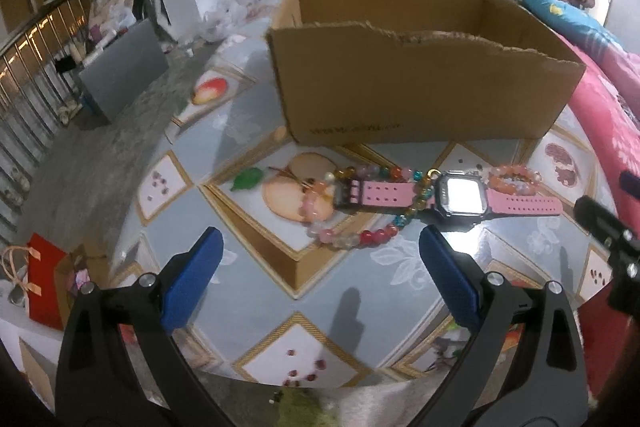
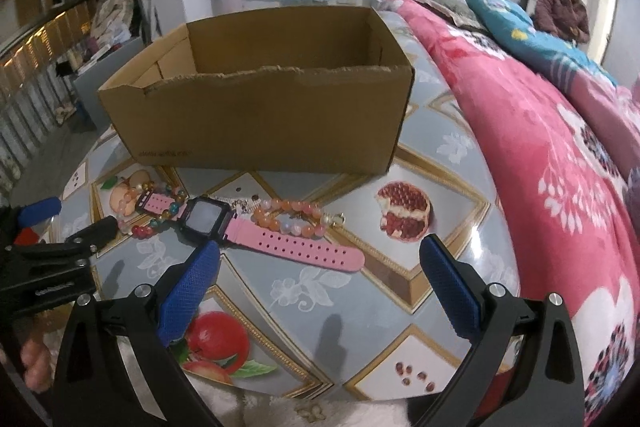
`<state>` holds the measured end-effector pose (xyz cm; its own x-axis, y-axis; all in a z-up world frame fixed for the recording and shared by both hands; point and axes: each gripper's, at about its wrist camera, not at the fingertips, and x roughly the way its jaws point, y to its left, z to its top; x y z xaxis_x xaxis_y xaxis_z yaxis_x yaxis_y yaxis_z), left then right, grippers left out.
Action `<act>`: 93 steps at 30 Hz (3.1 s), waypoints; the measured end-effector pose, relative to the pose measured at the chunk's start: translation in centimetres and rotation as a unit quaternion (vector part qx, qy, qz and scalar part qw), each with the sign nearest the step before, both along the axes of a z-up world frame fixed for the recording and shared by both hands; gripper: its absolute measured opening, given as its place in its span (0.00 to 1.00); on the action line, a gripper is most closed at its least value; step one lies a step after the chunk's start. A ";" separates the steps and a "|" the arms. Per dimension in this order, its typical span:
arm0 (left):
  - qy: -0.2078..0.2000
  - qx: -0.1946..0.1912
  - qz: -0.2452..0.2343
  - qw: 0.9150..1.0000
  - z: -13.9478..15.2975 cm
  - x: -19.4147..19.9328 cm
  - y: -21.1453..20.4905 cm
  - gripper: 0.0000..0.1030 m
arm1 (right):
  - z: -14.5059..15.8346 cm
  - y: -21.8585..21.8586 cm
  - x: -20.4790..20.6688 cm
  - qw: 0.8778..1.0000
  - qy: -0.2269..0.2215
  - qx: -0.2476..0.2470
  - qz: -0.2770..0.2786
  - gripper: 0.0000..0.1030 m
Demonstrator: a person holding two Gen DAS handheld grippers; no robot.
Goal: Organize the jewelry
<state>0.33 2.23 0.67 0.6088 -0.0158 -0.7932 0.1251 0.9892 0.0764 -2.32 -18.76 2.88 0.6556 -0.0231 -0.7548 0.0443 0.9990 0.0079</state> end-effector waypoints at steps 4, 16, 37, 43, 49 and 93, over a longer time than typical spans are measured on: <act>-0.016 -0.006 -0.004 1.000 0.5 -0.5 1.5 0.92 | 0.2 0.7 -0.1 0.999 -0.005 0.010 0.032 0.95; 0.011 -0.132 0.043 0.990 -0.9 -1.9 4.5 0.92 | 2.0 4.1 1.9 0.995 -0.056 -0.040 0.071 0.95; 0.017 -0.264 -0.015 0.964 -0.3 -1.9 6.1 0.92 | 1.4 7.1 4.3 0.987 -0.037 0.025 0.152 0.95; 0.020 -0.206 0.005 0.978 -1.2 0.0 6.2 0.92 | 0.8 6.1 4.4 0.985 -0.010 0.089 0.147 0.95; -0.001 -0.096 0.002 0.995 -1.4 2.2 5.9 0.92 | -0.7 5.8 5.8 0.978 0.024 0.137 0.154 0.92; 0.073 -0.178 -0.094 0.977 -4.1 5.9 5.1 0.08 | -3.6 10.3 12.1 0.938 0.173 0.138 0.265 0.05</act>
<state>6.19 7.33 -3.48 0.4498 -0.4064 -0.7953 0.2913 0.9085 -0.2994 9.78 -8.48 -0.76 0.2333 0.4642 -0.8544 -0.4115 0.8433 0.3458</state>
